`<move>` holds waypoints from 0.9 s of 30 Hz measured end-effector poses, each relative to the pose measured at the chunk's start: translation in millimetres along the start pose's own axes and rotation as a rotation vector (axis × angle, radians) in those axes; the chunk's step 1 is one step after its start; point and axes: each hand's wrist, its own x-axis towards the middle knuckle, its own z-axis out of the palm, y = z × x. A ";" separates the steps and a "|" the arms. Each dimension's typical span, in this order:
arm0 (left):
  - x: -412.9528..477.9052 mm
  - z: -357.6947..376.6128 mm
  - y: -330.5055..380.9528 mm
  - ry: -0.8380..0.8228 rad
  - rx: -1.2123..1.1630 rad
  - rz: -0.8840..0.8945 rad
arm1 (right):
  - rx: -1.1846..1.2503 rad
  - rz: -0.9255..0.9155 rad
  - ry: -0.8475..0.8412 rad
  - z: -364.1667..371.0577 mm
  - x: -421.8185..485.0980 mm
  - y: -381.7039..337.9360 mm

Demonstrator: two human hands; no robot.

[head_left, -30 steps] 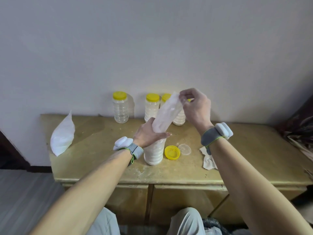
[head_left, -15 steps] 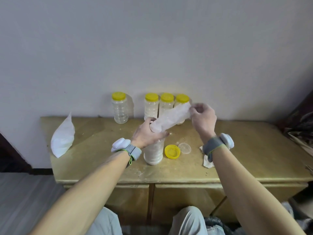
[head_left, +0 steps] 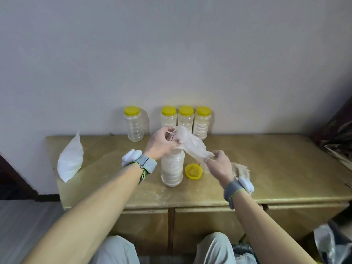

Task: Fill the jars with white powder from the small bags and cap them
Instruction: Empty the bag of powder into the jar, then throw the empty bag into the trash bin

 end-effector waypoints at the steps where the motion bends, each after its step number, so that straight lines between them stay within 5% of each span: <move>1: 2.2 -0.3 3.0 0.013 0.009 -0.001 | 0.038 -0.054 0.019 -2.5 -3.8 -4.8; 9: 14.4 11.7 45.9 -0.059 0.010 0.051 | -0.120 -0.386 -0.030 -30.0 -18.0 -34.9; 20: -17.4 85.0 80.5 -0.336 -0.366 -0.097 | 0.205 -0.222 0.074 -70.1 -37.9 34.8; 27: -54.4 158.1 32.4 -0.470 0.233 0.063 | 0.236 0.024 0.121 -74.2 -63.8 134.6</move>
